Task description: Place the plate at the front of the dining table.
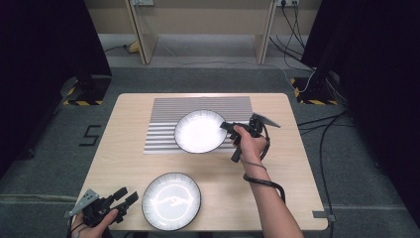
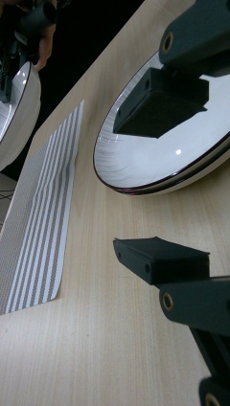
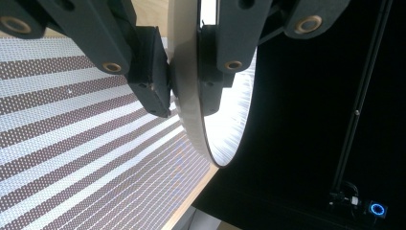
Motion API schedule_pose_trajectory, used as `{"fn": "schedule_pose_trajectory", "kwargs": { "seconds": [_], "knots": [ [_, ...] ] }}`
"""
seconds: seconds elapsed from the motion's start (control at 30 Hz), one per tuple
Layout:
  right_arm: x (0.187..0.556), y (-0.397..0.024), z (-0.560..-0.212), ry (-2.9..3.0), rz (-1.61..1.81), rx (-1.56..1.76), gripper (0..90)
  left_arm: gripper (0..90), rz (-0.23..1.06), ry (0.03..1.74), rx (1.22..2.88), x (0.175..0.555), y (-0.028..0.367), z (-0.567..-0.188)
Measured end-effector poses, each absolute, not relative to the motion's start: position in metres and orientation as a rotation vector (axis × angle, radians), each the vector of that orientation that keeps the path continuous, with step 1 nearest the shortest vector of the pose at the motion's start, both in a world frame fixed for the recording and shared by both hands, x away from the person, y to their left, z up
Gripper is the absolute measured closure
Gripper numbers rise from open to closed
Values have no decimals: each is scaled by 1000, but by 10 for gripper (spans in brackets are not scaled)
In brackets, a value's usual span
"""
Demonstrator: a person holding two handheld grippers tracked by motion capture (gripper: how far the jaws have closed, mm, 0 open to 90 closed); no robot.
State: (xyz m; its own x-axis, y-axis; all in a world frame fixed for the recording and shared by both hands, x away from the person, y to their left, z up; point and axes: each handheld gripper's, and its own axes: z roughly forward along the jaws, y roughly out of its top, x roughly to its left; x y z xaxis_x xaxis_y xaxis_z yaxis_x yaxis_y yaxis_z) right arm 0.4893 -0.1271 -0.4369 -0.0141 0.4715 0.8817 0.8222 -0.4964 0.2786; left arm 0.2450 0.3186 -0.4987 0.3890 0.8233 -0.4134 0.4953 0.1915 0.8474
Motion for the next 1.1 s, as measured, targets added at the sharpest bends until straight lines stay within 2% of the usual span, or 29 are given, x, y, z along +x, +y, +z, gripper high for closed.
{"fn": "schedule_pose_trajectory", "kwargs": {
  "seconds": [1.1],
  "knots": [
    [517, -126, -438, -1305, -1506, -1997, 752, 385, 342, 1256, 1462, 245, 319, -500]
  ]
}}
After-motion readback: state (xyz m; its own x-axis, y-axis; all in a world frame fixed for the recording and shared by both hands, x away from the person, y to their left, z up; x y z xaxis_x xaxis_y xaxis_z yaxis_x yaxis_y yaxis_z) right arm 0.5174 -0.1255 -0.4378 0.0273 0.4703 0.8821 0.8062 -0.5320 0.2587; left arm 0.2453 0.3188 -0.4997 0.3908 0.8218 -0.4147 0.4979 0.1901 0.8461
